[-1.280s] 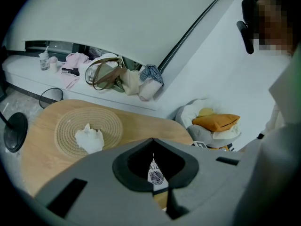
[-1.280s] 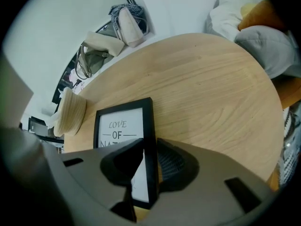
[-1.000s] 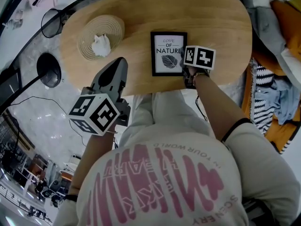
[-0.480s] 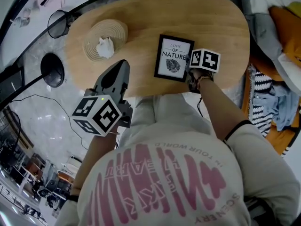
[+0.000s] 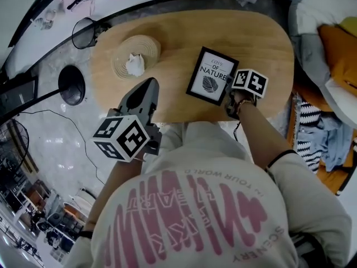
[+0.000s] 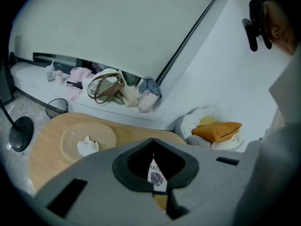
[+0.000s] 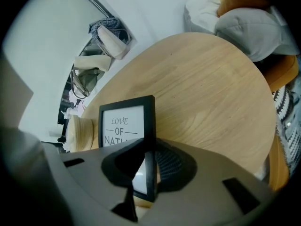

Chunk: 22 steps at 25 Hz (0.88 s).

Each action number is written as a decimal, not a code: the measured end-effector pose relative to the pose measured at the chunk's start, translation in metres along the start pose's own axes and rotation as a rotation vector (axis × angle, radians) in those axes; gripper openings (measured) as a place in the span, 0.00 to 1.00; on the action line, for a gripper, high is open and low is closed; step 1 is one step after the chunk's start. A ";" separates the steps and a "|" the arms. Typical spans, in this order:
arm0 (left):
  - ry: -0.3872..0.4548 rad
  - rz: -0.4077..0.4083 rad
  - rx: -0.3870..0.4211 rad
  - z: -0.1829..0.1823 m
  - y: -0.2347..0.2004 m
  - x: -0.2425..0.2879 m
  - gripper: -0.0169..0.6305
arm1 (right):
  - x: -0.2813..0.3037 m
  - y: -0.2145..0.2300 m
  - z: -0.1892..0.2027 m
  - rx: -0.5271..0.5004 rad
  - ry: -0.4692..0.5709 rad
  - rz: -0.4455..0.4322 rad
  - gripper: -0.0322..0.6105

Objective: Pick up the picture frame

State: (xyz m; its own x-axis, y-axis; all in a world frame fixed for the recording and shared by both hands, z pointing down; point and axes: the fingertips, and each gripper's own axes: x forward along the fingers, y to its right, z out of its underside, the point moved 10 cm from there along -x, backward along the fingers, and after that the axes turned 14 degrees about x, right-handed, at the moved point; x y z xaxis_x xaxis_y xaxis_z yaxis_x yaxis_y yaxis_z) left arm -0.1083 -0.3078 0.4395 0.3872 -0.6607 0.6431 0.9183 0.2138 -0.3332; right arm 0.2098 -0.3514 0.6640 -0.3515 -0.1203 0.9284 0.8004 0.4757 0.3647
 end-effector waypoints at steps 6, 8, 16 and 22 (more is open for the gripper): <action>0.040 -0.002 -0.019 -0.013 0.010 -0.009 0.03 | -0.026 -0.011 -0.010 0.025 0.037 -0.051 0.17; 0.059 -0.006 -0.025 -0.017 0.012 -0.015 0.03 | -0.035 -0.014 -0.011 0.061 0.046 -0.084 0.17; 0.127 -0.026 -0.008 -0.032 0.010 -0.036 0.03 | -0.076 -0.039 -0.011 0.176 0.115 -0.259 0.17; 0.216 0.021 0.045 -0.050 0.021 -0.040 0.03 | -0.121 -0.062 -0.015 0.204 0.211 -0.400 0.17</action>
State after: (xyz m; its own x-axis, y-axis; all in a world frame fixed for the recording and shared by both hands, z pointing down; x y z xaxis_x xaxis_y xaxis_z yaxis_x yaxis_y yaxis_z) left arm -0.1088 -0.3132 0.3723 0.3842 -0.7934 0.4720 0.9147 0.2580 -0.3110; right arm 0.2097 -0.3793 0.5302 -0.4889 -0.4923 0.7201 0.5038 0.5146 0.6938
